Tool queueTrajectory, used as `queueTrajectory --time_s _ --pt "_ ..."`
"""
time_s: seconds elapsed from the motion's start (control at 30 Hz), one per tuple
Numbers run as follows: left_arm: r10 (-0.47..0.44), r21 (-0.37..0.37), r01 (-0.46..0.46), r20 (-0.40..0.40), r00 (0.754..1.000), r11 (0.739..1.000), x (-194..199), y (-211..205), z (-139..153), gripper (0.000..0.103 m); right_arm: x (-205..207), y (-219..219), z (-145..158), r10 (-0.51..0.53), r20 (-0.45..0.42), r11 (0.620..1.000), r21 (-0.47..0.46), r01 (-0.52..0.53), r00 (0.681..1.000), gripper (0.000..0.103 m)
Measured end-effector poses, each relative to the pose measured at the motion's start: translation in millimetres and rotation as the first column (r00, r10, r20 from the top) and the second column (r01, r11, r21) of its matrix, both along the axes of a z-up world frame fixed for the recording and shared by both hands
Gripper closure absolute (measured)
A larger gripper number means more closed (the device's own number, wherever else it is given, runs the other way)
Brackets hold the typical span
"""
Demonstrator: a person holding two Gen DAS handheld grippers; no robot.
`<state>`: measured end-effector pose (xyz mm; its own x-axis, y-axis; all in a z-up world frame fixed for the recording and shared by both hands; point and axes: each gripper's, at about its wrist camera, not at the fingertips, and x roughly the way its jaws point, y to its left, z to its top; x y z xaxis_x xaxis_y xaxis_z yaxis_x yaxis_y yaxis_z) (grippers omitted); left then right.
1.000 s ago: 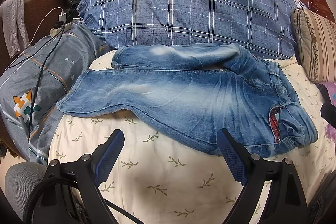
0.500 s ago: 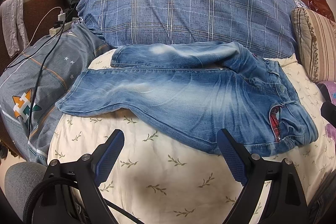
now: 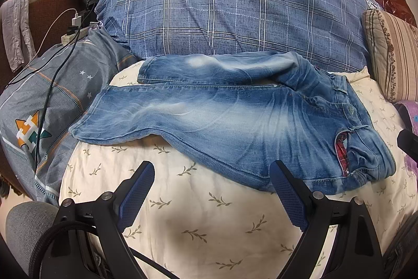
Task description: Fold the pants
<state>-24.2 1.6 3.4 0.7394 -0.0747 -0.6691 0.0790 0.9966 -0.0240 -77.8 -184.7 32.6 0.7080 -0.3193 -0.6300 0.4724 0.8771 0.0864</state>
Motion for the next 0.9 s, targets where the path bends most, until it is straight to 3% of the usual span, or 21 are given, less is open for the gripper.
queueTrajectory --time_s 0.43,0.9 --pt "0.001 -0.014 -0.001 -0.013 1.0 1.0 2.6 2.0 -1.6 0.012 -5.9 -2.0 5.1 -0.021 0.06 1.0 0.004 0.02 0.998 0.006" --pt "0.002 -0.026 -0.003 -0.025 1.0 1.0 4.2 3.3 -1.3 0.012 0.9 -1.7 1.2 0.002 0.004 1.0 -0.006 -0.002 1.0 0.006"
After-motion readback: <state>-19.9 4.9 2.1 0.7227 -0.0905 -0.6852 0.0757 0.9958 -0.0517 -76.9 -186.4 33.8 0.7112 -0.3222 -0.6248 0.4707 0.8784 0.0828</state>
